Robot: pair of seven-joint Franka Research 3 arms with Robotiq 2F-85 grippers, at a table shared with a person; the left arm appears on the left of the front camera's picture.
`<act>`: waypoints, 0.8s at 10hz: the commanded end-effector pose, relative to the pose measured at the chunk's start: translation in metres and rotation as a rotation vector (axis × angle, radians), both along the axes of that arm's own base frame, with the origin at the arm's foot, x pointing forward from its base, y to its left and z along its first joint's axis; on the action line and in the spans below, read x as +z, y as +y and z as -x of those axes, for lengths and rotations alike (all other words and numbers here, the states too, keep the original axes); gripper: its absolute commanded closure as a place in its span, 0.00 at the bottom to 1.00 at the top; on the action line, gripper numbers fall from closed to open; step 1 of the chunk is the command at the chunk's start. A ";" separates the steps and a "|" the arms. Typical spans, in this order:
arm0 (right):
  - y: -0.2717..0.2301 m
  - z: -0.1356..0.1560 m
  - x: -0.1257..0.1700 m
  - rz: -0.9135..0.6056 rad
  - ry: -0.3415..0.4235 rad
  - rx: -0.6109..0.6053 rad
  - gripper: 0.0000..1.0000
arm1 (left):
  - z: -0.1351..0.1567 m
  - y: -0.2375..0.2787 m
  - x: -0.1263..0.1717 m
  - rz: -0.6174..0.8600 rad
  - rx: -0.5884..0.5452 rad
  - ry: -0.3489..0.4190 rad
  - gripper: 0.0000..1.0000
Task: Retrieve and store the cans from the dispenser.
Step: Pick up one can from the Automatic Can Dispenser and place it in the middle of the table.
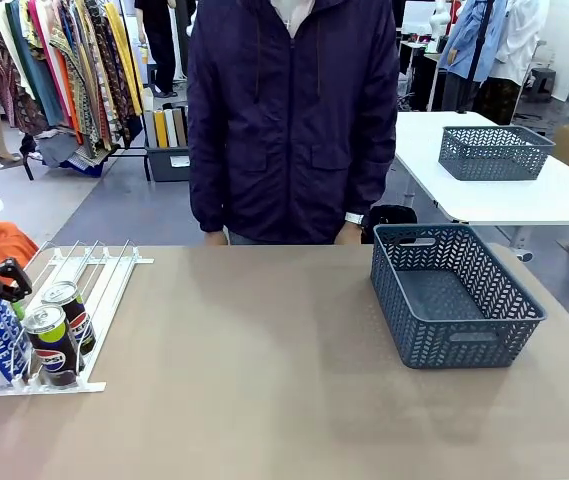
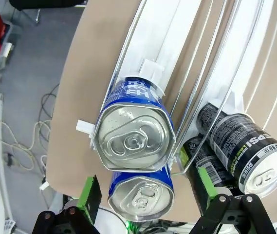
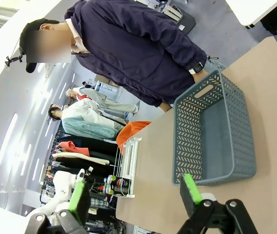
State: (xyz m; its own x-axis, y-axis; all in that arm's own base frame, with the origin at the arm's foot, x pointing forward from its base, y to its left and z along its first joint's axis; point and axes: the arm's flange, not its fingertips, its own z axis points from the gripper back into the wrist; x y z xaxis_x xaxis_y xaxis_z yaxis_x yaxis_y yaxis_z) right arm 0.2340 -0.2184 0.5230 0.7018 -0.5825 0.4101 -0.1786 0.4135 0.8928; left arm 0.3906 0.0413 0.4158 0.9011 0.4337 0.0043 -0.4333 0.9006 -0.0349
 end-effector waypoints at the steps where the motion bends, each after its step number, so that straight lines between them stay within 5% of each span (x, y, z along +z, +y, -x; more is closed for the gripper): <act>1: 0.000 -0.003 0.002 0.002 -0.038 -0.002 0.00 | -0.005 0.002 0.000 -0.004 0.001 -0.004 0.00; 2: 0.000 -0.003 0.002 0.002 -0.038 -0.002 0.00 | -0.005 0.002 0.002 -0.007 -0.002 -0.007 0.00; 3: 0.000 -0.003 0.002 0.002 -0.038 -0.002 0.00 | -0.004 0.002 0.001 -0.011 0.003 -0.005 0.41; 4: 0.000 -0.003 0.002 0.002 -0.038 -0.002 0.00 | -0.006 0.000 0.000 -0.018 -0.003 -0.002 1.00; 8: 0.000 -0.003 0.002 0.002 -0.038 -0.002 0.00 | -0.004 0.001 -0.003 -0.015 -0.004 0.001 1.00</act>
State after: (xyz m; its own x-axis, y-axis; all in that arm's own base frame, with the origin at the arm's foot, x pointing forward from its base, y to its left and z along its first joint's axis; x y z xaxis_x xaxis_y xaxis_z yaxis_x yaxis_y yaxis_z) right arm 0.2339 -0.2184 0.5230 0.7019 -0.5821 0.4105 -0.1792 0.4135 0.8927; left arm 0.3912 0.0420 0.4148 0.9034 0.4288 0.0033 -0.4286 0.9032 -0.0248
